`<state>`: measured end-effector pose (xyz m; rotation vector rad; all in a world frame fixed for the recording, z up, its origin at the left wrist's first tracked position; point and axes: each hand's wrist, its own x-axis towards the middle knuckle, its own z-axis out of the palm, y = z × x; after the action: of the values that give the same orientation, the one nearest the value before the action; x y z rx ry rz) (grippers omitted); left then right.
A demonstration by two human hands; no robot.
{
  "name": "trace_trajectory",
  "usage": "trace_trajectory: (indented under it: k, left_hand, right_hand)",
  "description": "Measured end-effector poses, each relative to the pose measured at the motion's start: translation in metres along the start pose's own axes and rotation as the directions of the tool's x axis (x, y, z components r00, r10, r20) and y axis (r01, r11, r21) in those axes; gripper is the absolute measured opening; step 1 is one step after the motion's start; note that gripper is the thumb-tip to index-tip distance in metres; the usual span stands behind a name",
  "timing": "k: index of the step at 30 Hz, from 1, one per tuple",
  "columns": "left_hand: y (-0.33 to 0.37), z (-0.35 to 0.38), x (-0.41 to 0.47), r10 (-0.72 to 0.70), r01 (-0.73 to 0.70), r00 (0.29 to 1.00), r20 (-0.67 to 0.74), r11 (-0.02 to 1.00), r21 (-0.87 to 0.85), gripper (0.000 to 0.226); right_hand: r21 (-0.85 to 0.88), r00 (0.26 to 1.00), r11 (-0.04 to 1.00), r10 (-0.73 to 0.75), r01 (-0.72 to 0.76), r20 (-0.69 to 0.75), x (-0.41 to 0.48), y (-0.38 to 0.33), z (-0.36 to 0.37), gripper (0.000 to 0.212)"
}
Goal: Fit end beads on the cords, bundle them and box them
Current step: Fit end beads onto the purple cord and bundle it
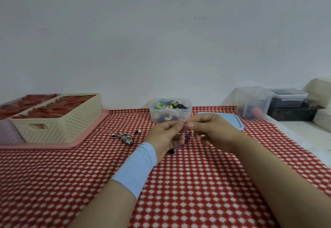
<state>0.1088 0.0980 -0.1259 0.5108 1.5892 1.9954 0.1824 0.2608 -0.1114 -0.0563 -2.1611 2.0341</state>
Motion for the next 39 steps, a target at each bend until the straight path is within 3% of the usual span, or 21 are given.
trace_trajectory:
  k: [4,11,26,39]
  left_hand:
    - [-0.003,0.002,0.000,0.010,-0.010,1.000,-0.010,0.999,0.045,0.026]
    - [0.001,0.000,-0.004,-0.015,0.023,0.994,0.111,0.998,-0.066,0.024]
    - [0.000,-0.008,-0.004,0.017,-0.023,0.991,0.130,0.999,0.044,0.021]
    - [0.000,-0.005,-0.006,0.041,-0.047,0.990,0.137,0.998,0.041,0.017]
  right_hand:
    - [0.017,1.000,1.000,0.007,-0.007,0.004,-0.001,0.000,0.002,0.038]
    - [0.095,1.000,0.995,0.015,-0.015,0.002,-0.002,-0.001,0.000,0.027]
    - [0.129,0.991,0.985,0.106,-0.115,0.078,-0.001,-0.002,0.000,0.034]
    - [0.068,0.990,0.989,0.125,-0.129,0.069,-0.002,-0.006,-0.001,0.035]
